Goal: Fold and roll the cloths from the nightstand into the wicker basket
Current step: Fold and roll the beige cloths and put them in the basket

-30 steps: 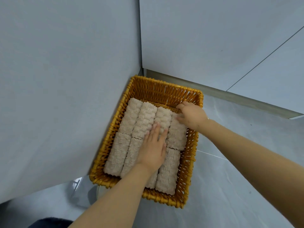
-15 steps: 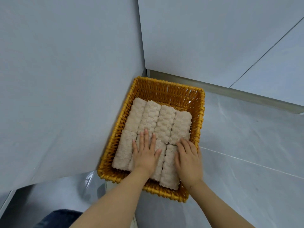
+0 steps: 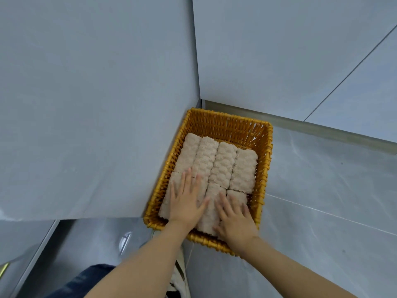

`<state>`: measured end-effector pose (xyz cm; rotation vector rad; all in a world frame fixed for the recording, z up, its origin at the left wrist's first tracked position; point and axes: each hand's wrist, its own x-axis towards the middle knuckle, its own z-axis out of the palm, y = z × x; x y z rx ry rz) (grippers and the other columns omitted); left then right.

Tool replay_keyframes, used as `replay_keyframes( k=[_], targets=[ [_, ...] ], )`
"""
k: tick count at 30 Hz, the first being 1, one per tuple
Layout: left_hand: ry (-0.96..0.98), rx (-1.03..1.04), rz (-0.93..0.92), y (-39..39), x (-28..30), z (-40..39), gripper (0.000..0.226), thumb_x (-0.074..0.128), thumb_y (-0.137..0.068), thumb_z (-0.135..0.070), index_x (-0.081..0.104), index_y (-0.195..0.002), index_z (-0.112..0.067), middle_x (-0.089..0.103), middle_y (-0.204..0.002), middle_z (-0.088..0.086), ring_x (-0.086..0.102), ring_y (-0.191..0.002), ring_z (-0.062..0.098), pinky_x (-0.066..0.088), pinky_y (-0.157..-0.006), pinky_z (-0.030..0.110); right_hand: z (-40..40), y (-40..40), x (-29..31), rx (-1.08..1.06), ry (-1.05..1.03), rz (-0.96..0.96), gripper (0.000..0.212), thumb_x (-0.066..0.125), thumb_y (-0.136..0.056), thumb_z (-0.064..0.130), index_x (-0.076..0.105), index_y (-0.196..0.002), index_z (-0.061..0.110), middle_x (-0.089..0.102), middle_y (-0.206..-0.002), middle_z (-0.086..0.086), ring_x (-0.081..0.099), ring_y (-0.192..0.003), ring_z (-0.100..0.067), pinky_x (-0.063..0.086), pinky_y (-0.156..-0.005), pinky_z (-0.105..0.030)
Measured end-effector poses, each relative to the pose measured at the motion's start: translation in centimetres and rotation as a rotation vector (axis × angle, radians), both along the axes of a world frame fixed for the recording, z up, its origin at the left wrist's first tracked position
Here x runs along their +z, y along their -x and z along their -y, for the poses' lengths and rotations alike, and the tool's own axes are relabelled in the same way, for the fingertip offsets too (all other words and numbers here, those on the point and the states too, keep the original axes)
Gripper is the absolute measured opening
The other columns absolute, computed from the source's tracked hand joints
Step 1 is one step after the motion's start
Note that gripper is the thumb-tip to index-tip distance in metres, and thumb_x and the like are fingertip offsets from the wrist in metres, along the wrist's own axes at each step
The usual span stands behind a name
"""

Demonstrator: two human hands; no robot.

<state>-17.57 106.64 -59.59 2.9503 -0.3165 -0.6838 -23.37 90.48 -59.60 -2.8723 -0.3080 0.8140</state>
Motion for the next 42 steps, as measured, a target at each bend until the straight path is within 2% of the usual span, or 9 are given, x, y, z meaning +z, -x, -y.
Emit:
replay_keyframes(
  k=[1,3,8,11,15,18,24,32,42],
  targets=[
    [-0.007,0.009,-0.078,0.0,-0.6,-0.3,0.079,0.018,-0.094,-0.067,-0.033,-0.140,-0.028,-0.038,-0.152,0.001,-0.036,-0.140,0.017,-0.020,-0.115,0.049,0.2,0.0,-0.7,-0.004,0.040,-0.069,0.070,0.020,-0.097,0.054,-0.016,-0.146,0.019,-0.021,-0.156,-0.006,-0.008,-0.147,-0.032,0.015,-0.115,-0.056],
    [-0.012,-0.011,-0.231,-0.3,-1.7,-0.7,0.085,0.025,-0.092,-0.069,-0.035,-0.138,-0.029,-0.038,-0.153,0.000,-0.038,-0.138,0.017,-0.024,-0.112,0.051,0.2,-0.5,-0.8,-0.015,0.140,-0.194,0.079,0.030,-0.100,0.052,-0.033,-0.139,0.023,-0.028,-0.156,-0.005,-0.023,-0.144,-0.032,0.009,-0.116,-0.055],
    [-0.099,-0.072,-0.361,-2.4,-1.4,-0.5,0.094,0.032,-0.090,-0.070,-0.032,-0.144,-0.025,-0.037,-0.153,0.000,-0.037,-0.139,0.021,-0.022,-0.112,0.055,-0.4,-0.9,-0.5,-0.029,0.160,-0.259,0.083,0.036,-0.100,0.047,-0.028,-0.147,0.025,-0.019,-0.160,-0.008,-0.023,-0.143,-0.038,0.007,-0.116,-0.055],
    [-0.168,-0.092,-0.404,-2.8,0.5,0.2,0.090,0.030,-0.092,-0.068,-0.023,-0.150,-0.023,-0.028,-0.158,0.003,-0.024,-0.146,0.024,-0.009,-0.117,0.056,0.0,-0.6,1.1,-0.046,0.075,-0.174,0.075,0.037,-0.100,0.043,-0.012,-0.153,0.023,-0.008,-0.162,-0.007,-0.010,-0.147,-0.036,0.004,-0.119,-0.049],
    [-0.259,-0.220,-0.396,-4.1,7.0,1.3,0.065,0.037,-0.099,-0.050,0.018,-0.153,-0.019,0.030,-0.155,0.010,0.036,-0.136,0.030,0.036,-0.105,0.041,1.3,-0.2,5.1,-0.154,-0.163,0.062,0.053,0.039,-0.099,0.031,0.025,-0.149,0.020,0.027,-0.154,0.000,0.024,-0.141,-0.021,0.024,-0.114,-0.033],
    [-0.260,-0.308,-0.433,-4.3,12.7,2.4,0.055,0.038,-0.101,-0.041,0.030,-0.150,-0.017,0.037,-0.152,0.009,0.038,-0.136,0.027,0.037,-0.107,0.036,2.6,-0.3,7.8,-0.240,-0.315,0.154,0.048,0.042,-0.098,0.031,0.036,-0.144,0.021,0.039,-0.145,0.003,0.035,-0.133,-0.017,0.029,-0.109,-0.027],
    [0.094,-0.147,-0.318,-4.3,22.0,4.0,0.045,0.045,-0.100,-0.037,0.045,-0.142,-0.020,0.051,-0.141,0.003,0.048,-0.126,0.020,0.040,-0.105,0.034,4.7,0.0,12.3,-0.428,-0.472,0.211,0.041,0.048,-0.096,0.029,0.045,-0.137,0.021,0.046,-0.134,0.004,0.040,-0.124,-0.014,0.033,-0.101,-0.023],
    [0.411,-0.074,-0.133,-2.5,27.5,0.2,0.035,0.048,-0.099,-0.032,0.054,-0.133,-0.025,0.055,-0.133,-0.007,0.053,-0.115,0.008,0.044,-0.100,0.029,2.2,0.3,16.8,-0.532,-0.573,0.232,0.036,0.051,-0.097,0.025,0.049,-0.133,0.026,0.048,-0.129,0.009,0.045,-0.120,-0.007,0.039,-0.096,-0.021],
    [0.721,0.261,0.062,6.9,34.0,-13.6,0.024,0.051,-0.098,-0.032,0.063,-0.119,-0.034,0.064,-0.112,-0.022,0.054,-0.103,-0.010,0.043,-0.093,0.014,-10.0,-0.6,29.0,-0.254,-0.799,0.258,0.021,0.055,-0.095,0.025,0.059,-0.109,0.040,0.060,-0.106,0.026,0.055,-0.095,0.010,0.044,-0.080,-0.012]
  ],
)
